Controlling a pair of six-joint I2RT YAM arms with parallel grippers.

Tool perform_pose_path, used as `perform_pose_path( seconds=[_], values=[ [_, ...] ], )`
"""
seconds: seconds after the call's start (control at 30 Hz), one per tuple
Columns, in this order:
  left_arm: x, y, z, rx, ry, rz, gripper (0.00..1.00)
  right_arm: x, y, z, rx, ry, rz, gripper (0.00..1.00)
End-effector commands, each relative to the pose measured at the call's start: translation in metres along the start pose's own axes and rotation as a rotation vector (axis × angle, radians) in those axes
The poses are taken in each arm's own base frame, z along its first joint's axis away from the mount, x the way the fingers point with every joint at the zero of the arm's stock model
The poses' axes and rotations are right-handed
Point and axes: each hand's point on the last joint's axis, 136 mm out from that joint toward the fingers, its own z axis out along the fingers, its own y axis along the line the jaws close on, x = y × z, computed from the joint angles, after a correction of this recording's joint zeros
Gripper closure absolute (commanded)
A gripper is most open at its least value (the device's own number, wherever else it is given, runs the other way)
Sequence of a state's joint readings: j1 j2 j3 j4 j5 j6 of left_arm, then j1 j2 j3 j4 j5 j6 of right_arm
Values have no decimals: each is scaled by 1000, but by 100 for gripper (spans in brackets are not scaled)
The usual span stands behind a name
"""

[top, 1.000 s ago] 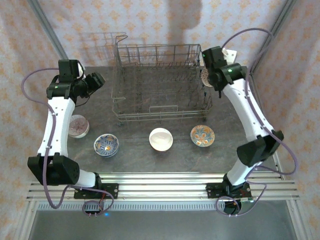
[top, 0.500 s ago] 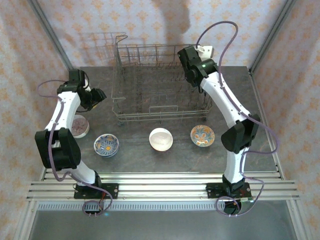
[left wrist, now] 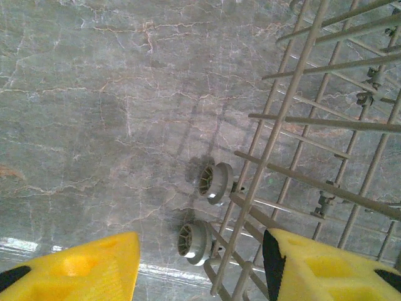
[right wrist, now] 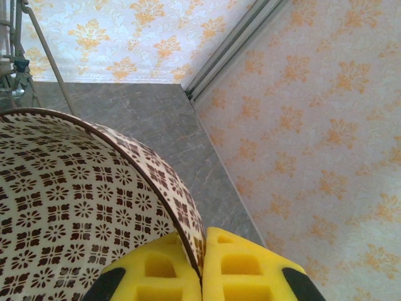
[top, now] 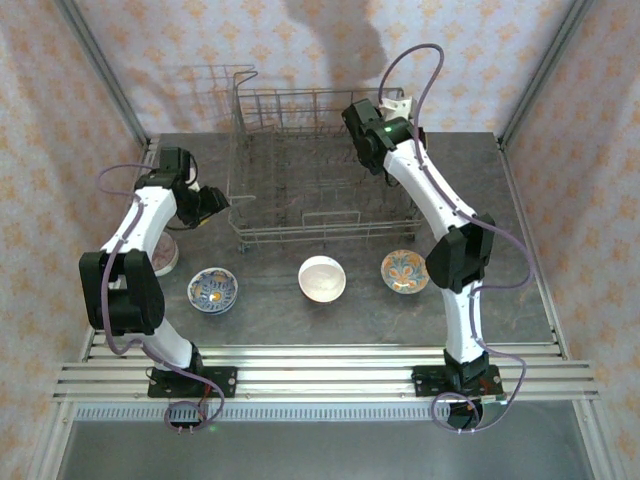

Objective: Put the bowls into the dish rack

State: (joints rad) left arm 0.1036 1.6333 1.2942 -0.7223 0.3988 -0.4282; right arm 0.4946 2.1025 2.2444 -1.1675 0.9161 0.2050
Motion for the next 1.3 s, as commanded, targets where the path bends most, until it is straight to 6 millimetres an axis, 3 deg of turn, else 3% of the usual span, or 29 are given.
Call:
perform_pose_path(
  seconds=[0.0,0.23,0.37,0.57,0.8,1.27],
  values=[
    [27,-20,9,46,55,35,45,-16,-21,-8,96,-59,0,100],
    [42,-36,9,86,56,28,45,-9,-12,-1,147,-53,-81,100],
    [42,-37,5,87,41,26,45,-6,-10,1,166,-50,-100,100],
    [27,-25,-11,0,-31,52,44,0,-12,5,229,-51,-170,100],
    [7,-31,-39,-28,-119,91,42,6,-12,8,283,-55,-229,100],
    [3,-34,-50,-15,-138,122,41,19,16,26,370,-73,-311,100]
  ],
)
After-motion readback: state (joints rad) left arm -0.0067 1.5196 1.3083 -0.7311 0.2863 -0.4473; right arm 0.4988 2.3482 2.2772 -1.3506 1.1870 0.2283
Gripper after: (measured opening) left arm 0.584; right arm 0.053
